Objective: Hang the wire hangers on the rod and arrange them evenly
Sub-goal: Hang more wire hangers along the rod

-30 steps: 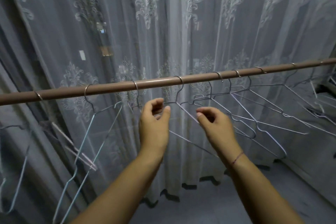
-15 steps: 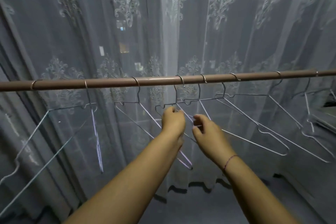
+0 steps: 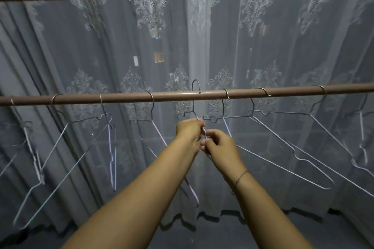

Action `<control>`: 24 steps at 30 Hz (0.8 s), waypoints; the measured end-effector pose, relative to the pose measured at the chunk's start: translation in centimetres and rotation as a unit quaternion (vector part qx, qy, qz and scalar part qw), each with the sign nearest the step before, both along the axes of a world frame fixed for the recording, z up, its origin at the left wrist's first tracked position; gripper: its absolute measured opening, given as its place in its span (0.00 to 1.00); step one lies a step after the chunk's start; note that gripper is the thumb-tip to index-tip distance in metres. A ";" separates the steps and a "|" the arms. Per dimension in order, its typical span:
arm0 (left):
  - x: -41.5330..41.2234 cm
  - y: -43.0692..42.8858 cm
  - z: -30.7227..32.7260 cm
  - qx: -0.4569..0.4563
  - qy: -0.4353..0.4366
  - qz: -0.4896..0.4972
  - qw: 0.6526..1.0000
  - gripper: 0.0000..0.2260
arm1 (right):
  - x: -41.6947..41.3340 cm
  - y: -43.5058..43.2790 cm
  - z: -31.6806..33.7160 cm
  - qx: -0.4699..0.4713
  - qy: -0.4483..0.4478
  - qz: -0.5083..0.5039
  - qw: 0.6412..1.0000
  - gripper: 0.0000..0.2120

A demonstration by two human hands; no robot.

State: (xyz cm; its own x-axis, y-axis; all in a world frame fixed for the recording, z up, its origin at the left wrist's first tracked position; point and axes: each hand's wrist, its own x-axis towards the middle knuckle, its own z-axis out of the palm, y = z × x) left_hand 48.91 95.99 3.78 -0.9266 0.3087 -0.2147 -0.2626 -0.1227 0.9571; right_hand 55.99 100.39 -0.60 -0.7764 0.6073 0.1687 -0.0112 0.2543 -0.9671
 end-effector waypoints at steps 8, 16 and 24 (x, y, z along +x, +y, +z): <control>-2.1 0.1 -0.4 0.004 -0.002 0.000 1.000 0.11 | -1.5 -0.7 0.6 -0.043 0.008 0.013 0.999 0.14; -3.4 0.0 -0.6 -0.014 -0.011 -0.014 1.000 0.14 | -3.6 -1.0 0.5 -0.051 0.035 -0.005 0.998 0.13; -2.8 -2.2 -5.6 -0.115 0.004 -0.092 0.989 0.13 | -1.1 -0.1 -2.9 -0.025 -0.017 -0.052 0.998 0.11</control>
